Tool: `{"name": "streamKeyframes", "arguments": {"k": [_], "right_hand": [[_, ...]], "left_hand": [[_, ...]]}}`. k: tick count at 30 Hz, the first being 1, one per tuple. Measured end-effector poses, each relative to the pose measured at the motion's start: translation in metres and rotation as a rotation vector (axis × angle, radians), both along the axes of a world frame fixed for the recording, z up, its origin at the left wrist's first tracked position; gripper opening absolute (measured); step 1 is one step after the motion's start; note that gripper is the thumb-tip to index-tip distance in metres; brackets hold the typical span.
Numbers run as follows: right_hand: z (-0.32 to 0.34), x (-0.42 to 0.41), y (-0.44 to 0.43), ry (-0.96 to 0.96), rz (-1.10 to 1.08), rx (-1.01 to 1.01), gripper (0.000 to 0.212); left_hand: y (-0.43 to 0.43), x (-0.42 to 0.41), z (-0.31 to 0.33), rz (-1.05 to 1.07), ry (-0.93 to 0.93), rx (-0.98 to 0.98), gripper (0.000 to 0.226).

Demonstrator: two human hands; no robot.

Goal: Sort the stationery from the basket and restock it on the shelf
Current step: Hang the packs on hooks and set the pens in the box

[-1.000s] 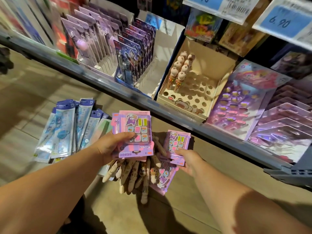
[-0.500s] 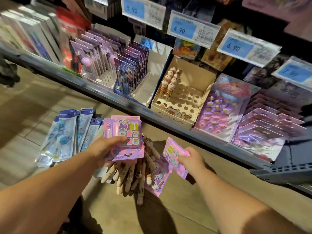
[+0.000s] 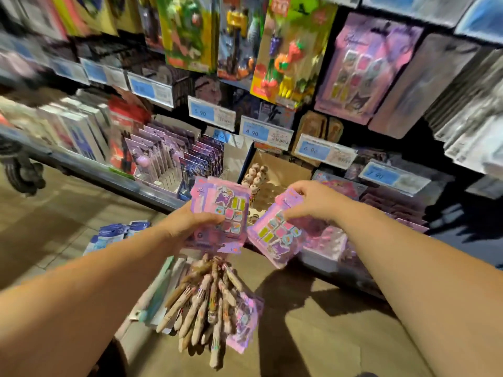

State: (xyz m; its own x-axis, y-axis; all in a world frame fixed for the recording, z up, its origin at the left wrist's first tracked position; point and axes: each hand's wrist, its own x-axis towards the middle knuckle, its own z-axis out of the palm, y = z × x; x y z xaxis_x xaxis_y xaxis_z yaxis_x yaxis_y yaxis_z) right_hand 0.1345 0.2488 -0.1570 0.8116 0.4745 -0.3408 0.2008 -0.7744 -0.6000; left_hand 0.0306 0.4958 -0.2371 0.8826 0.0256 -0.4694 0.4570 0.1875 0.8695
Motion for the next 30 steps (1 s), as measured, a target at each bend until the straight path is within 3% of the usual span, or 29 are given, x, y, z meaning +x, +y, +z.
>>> {"name": "streamKeyframes", "arguments": {"k": [2, 4, 8, 12, 15, 18, 25, 30], "right_hand": [[0.024, 0.001, 0.002, 0.022, 0.049, 0.026, 0.025], [0.043, 0.0, 0.003, 0.02, 0.087, 0.02, 0.024], [0.077, -0.005, -0.003, -0.035, 0.123, 0.002, 0.022], [0.099, -0.01, -0.009, -0.032, 0.104, 0.113, 0.02], [0.097, -0.017, -0.006, 0.003, 0.106, 0.158, 0.026], [0.092, -0.018, -0.004, -0.035, 0.104, 0.133, 0.048], [0.109, -0.015, -0.021, -0.198, -0.021, 0.233, 0.039], [0.115, -0.025, -0.027, -0.329, -0.133, 0.368, 0.047]], "left_hand": [[0.002, 0.008, 0.028, -0.092, -0.012, 0.066, 0.071], [0.003, 0.014, 0.053, -0.171, -0.049, 0.134, 0.07], [0.003, 0.021, 0.097, -0.231, -0.109, 0.23, 0.054], [0.0, 0.015, 0.113, -0.219, -0.166, 0.27, 0.044], [-0.013, 0.007, 0.11, -0.241, -0.163, 0.216, 0.061], [-0.032, 0.004, 0.108, -0.285, -0.134, 0.117, 0.056], [-0.057, 0.019, 0.107, -0.302, -0.182, -0.011, 0.087], [-0.072, 0.022, 0.111, -0.321, -0.223, -0.098, 0.075]]}}
